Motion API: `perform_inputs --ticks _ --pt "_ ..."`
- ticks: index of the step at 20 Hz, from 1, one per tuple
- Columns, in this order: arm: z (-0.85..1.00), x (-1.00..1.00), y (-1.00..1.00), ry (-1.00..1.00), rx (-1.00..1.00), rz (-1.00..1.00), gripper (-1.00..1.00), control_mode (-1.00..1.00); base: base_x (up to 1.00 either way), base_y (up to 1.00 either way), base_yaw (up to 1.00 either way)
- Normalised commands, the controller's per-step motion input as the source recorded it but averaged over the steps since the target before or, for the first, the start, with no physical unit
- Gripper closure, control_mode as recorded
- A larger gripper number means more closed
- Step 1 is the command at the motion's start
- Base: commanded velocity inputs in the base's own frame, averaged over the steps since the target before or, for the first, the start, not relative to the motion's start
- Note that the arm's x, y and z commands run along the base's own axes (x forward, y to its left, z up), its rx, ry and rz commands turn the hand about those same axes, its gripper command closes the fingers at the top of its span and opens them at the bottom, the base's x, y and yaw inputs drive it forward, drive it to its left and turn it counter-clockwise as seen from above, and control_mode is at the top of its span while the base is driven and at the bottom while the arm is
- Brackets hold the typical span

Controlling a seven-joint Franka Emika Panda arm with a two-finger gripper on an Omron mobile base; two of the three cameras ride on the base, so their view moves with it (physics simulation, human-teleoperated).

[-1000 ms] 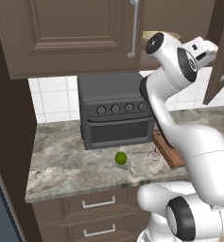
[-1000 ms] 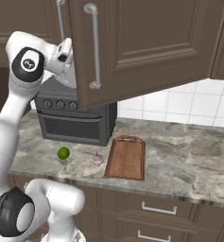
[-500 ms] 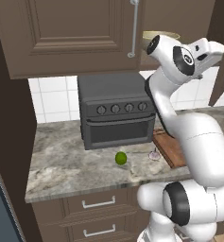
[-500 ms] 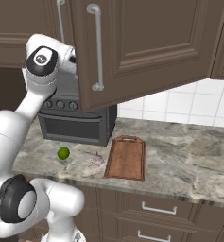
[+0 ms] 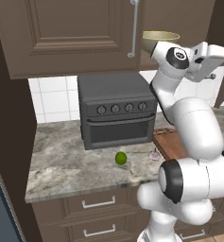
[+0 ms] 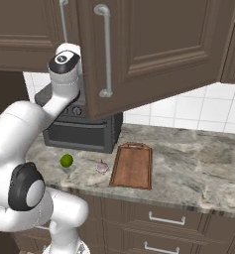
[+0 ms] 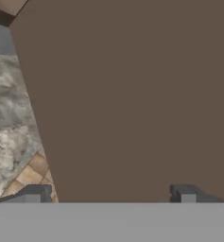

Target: Open the cabinet. Place the bowl and condiment on the counter. Then place the lime and garlic on the cutting board.

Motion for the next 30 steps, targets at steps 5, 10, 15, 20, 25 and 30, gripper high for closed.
perform_inputs --ticks 5,10,15,20,25,30 --pt "0.00 0.12 -0.64 0.00 -0.04 -0.26 -1.00 -1.00 0.00 0.00 0.00" --pt "0.00 0.07 -0.63 -0.03 0.03 -0.11 -1.00 -1.00 0.00 0.00 0.00" --pt "0.00 0.01 -0.66 -0.06 0.10 -0.04 -1.00 -1.00 0.00 0.00 0.00" --pt "0.00 0.00 -0.60 -0.10 0.10 -0.01 -1.00 -1.00 0.00 0.00 0.00" --pt "0.01 0.00 -0.45 -0.15 0.13 0.00 -1.00 -1.00 0.00 0.00 0.00" --pt "0.03 0.00 -0.43 -0.18 0.15 0.02 -1.00 -1.00 0.00 0.00 0.00"
